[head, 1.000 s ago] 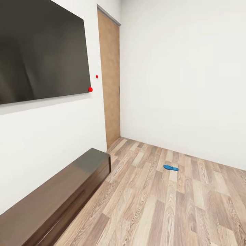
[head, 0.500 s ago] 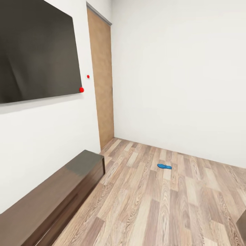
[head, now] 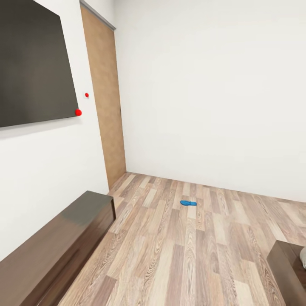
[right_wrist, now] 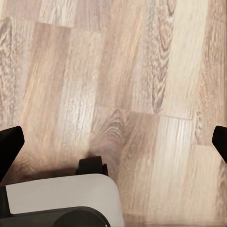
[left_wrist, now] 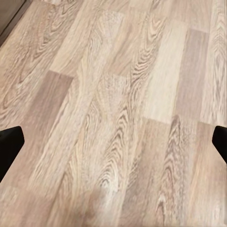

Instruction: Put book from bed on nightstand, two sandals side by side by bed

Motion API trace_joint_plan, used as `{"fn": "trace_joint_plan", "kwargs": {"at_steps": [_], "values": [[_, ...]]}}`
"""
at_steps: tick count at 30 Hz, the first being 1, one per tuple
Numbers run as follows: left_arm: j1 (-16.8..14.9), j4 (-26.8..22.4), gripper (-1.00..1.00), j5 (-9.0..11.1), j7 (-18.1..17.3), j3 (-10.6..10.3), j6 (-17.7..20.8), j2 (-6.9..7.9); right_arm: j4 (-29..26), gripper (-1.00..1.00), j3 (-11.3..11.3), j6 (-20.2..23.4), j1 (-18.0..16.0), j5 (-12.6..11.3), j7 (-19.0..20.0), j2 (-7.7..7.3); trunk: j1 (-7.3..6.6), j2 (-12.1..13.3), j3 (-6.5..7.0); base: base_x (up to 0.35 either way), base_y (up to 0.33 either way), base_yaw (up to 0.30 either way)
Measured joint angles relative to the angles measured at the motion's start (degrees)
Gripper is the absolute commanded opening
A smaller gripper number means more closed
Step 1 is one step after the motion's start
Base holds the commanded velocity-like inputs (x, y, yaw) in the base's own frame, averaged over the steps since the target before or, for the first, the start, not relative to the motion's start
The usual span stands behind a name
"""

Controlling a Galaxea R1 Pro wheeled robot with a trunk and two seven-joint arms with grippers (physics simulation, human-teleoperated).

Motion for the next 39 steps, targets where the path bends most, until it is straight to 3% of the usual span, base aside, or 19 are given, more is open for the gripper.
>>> {"fn": "trace_joint_plan", "kwargs": {"at_steps": [26, 39], "values": [[0.01, -0.02, 1.00, 0.00, 0.00, 0.02, -0.03, 0.00, -0.04, 1.00, 0.10, -0.01, -0.01, 0.00, 0.25, 0.08, 0.00, 0.00, -0.01, 0.000, 0.000, -0.039], [0.01, -0.02, 1.00, 0.00, 0.00, 0.02, -0.02, 0.00, 0.04, 1.00, 0.10, -0.01, -0.01, 0.00, 0.25, 0.08, 0.00, 0.00, -1.03, 0.000, 0.000, 0.000]]}}
